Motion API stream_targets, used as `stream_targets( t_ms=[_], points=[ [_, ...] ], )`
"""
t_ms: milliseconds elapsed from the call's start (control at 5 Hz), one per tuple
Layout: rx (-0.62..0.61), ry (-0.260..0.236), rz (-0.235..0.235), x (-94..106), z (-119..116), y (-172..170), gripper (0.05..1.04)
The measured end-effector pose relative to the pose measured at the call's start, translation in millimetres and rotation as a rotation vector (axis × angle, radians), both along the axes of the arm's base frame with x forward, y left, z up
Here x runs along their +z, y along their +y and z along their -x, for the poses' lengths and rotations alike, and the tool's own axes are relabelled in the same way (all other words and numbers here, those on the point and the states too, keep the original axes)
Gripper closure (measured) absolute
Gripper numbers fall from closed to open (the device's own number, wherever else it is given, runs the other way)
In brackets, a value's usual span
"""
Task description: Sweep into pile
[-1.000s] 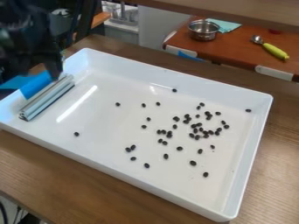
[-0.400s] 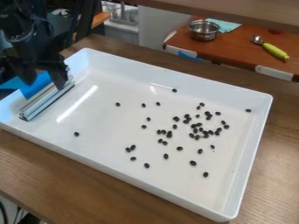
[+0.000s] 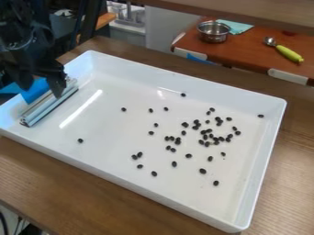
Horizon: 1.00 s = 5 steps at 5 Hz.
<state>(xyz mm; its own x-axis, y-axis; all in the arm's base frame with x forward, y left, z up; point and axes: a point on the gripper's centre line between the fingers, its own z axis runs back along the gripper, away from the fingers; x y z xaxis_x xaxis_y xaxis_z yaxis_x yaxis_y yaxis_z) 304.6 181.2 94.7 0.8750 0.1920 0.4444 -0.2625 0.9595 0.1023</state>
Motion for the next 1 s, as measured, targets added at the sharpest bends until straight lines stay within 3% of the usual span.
stream_targets(
  t_ms=[200, 800, 1000],
  points=[
    [-0.01, -0.005, -0.027, 1.2, -1, 3, 0.084],
    [-0.041, 0.012, -0.031, -9.5, 0, 2, 0.085],
    [-0.045, 0.013, -0.033, -9.5, 0, 2, 0.137]
  ],
)
